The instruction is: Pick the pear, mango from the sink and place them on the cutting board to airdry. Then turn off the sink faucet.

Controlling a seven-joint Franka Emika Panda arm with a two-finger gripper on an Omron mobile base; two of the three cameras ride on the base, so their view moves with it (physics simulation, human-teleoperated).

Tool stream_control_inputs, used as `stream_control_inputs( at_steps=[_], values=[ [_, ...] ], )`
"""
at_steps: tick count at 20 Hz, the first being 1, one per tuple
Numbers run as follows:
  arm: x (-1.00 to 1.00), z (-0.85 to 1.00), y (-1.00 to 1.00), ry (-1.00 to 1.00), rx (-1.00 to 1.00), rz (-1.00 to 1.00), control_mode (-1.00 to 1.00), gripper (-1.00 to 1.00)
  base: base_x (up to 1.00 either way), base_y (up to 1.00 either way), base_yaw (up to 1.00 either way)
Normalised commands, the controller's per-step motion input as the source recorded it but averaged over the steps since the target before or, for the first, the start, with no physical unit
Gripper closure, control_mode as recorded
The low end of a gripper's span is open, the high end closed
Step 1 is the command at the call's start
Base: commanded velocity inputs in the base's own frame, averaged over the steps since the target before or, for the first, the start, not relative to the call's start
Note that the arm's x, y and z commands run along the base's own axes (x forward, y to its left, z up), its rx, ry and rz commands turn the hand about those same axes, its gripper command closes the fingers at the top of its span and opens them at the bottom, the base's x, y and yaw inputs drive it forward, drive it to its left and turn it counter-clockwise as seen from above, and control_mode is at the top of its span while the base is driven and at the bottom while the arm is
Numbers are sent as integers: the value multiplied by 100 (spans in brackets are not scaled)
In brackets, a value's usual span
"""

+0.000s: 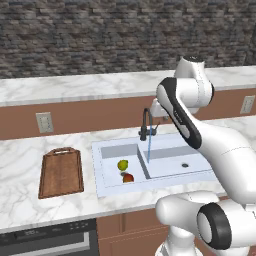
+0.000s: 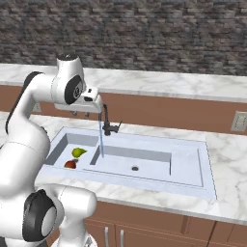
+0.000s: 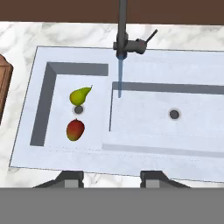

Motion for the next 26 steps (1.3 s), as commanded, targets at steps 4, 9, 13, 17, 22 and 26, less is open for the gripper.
stream_control_inputs(
  at_steps=[4, 9, 13, 17, 22, 26],
  values=[
    [-6, 0, 4, -1, -1, 0, -100, -100, 0, 0, 0],
    [-21, 0, 28, -12, -5, 0, -100, -100, 0, 0, 0],
    [-1, 0, 48, -2, 0, 1, -100, -100, 0, 0, 0],
    [2, 0, 37, 0, 0, 9, -100, -100, 0, 0, 0],
    [6, 0, 15, 0, 3, 12, -100, -100, 0, 0, 0],
    [4, -3, 4, 3, 1, 12, -100, -100, 0, 0, 0]
  ],
)
